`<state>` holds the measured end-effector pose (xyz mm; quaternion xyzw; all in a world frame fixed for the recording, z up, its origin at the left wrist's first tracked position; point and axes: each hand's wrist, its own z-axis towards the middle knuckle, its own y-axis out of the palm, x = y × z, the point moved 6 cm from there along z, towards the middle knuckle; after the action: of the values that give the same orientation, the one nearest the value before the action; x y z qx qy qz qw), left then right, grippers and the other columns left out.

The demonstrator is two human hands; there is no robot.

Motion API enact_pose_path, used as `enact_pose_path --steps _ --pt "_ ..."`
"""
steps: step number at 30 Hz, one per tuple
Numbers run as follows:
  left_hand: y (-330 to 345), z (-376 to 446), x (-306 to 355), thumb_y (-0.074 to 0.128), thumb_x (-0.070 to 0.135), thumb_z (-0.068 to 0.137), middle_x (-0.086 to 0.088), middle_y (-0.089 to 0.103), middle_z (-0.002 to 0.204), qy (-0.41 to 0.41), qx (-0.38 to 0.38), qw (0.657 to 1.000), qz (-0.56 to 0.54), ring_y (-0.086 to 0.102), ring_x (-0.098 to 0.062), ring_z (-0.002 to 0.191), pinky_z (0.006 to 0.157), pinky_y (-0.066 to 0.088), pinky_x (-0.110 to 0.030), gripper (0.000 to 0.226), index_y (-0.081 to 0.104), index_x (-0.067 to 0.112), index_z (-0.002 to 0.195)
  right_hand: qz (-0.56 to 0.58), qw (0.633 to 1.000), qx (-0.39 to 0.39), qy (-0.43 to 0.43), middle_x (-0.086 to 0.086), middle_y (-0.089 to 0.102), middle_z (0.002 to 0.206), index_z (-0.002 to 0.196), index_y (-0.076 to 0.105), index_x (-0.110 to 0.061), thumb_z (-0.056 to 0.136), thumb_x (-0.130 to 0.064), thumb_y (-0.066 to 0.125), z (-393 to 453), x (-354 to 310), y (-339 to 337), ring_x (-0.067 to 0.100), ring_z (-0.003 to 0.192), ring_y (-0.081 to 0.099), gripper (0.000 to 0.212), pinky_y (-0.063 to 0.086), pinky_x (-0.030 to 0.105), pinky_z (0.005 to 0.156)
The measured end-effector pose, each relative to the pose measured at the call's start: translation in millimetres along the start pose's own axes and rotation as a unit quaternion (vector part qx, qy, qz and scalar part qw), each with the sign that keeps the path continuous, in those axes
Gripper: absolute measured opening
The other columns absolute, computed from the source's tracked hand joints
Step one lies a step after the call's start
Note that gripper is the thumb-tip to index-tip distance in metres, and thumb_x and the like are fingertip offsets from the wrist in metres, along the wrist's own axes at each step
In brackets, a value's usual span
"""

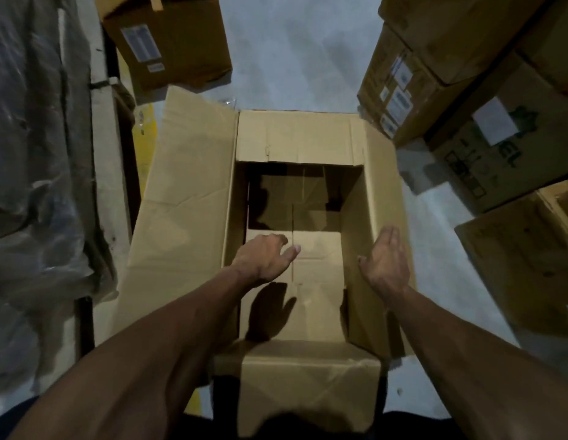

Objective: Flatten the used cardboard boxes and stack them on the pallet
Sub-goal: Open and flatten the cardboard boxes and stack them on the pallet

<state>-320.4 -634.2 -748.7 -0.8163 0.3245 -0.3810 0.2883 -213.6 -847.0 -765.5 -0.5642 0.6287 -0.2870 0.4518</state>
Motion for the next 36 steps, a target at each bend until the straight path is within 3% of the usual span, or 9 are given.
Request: enact_pose_path --steps 4,6,10,12,21,24,27,32,36 --pt "-14 37 8 0.043 0.053 0.102 -0.008 0.057 0.135 -0.077 0.049 0.948 -0.304 0.05 -0.027 0.131 0.101 0.043 -0.037 0.062 0.048 0.006 0.143 0.038 0.999 0.033 0.021 0.017 0.053 0.139 0.149 0.029 -0.012 0.092 -0.013 0.067 2 -6 8 0.038 0.121 0.057 0.069 0.05 0.048 0.098" --pt "-21 60 11 0.047 0.056 0.098 -0.01 0.045 0.15 -0.136 0.06 0.821 -0.551 0.04 -0.03 0.141 0.115 0.034 -0.042 0.071 0.038 0.009 0.15 0.034 0.999 0.021 0.019 0.018 0.058 0.133 0.15 0.028 -0.014 0.093 -0.011 0.065 1 -8 9 0.039 0.113 0.061 0.069 0.051 0.046 0.092" --pt "-42 105 20 0.055 0.044 0.099 -0.015 0.021 0.163 -0.144 0.109 0.45 -0.875 0.024 -0.033 0.15 0.121 0.027 -0.045 0.078 0.017 0.011 0.158 0.023 1.0 0.006 0.011 0.015 0.062 0.127 0.153 0.024 -0.017 0.095 -0.01 0.063 -1 -15 8 0.034 0.106 0.065 0.07 0.052 0.04 0.085" --pt "-54 121 21 0.057 0.032 0.101 -0.015 0.029 0.16 -0.14 0.127 0.396 -0.899 0.03 -0.033 0.147 0.119 0.029 -0.046 0.064 0.029 0.011 0.154 0.034 0.999 -0.004 0.018 0.013 0.064 0.122 0.154 0.023 -0.019 0.096 -0.01 0.062 -4 -18 10 0.031 0.102 0.066 0.071 0.052 0.037 0.081" --pt "-105 134 30 0.06 0.004 0.094 -0.018 0.063 0.124 -0.137 0.211 0.468 -0.847 0.066 -0.028 0.095 0.08 0.057 -0.039 0.041 0.052 0.001 0.133 0.07 0.997 0.003 0.034 0.008 0.067 0.115 0.153 0.025 -0.02 0.095 -0.013 0.065 -11 -17 11 0.019 0.084 0.063 0.071 0.049 0.027 0.069" --pt "-131 139 45 0.069 0.022 0.093 -0.01 0.062 0.105 -0.108 0.238 0.508 -0.821 0.059 -0.025 0.102 0.099 0.049 -0.043 0.029 0.057 0.009 0.117 0.092 0.995 0.013 0.033 0.009 0.067 0.116 0.151 0.027 -0.019 0.094 -0.011 0.065 -12 -18 11 0.023 0.089 0.067 0.069 0.056 0.035 0.073" --pt "-142 145 58 0.063 0.05 0.093 -0.009 0.056 0.133 -0.094 0.227 0.577 -0.779 0.051 -0.028 0.127 0.106 0.042 -0.038 0.064 0.045 0.014 0.142 0.081 0.996 0.011 0.039 0.008 0.066 0.123 0.152 0.025 -0.019 0.095 -0.013 0.062 -12 -20 9 0.027 0.095 0.068 0.068 0.056 0.039 0.08" --pt "-147 189 58 0.054 0.077 0.082 -0.007 0.027 0.162 -0.04 0.155 0.768 -0.62 0.035 -0.029 0.143 0.117 0.03 -0.047 0.1 0.023 0.02 0.158 0.066 0.997 0.0 0.036 0.007 0.062 0.132 0.153 0.02 -0.02 0.096 -0.016 0.062 -11 -21 11 0.024 0.1 0.067 0.071 0.054 0.037 0.086" --pt "-154 219 46 0.049 0.047 0.099 -0.015 -0.001 0.167 -0.067 0.165 0.979 -0.098 -0.005 -0.039 0.152 0.122 0.005 -0.05 0.078 0.01 0.017 0.16 0.077 0.996 -0.009 0.042 0.005 0.06 0.135 0.152 0.02 -0.023 0.094 -0.018 0.065 -7 -19 14 0.024 0.106 0.067 0.074 0.055 0.039 0.091"
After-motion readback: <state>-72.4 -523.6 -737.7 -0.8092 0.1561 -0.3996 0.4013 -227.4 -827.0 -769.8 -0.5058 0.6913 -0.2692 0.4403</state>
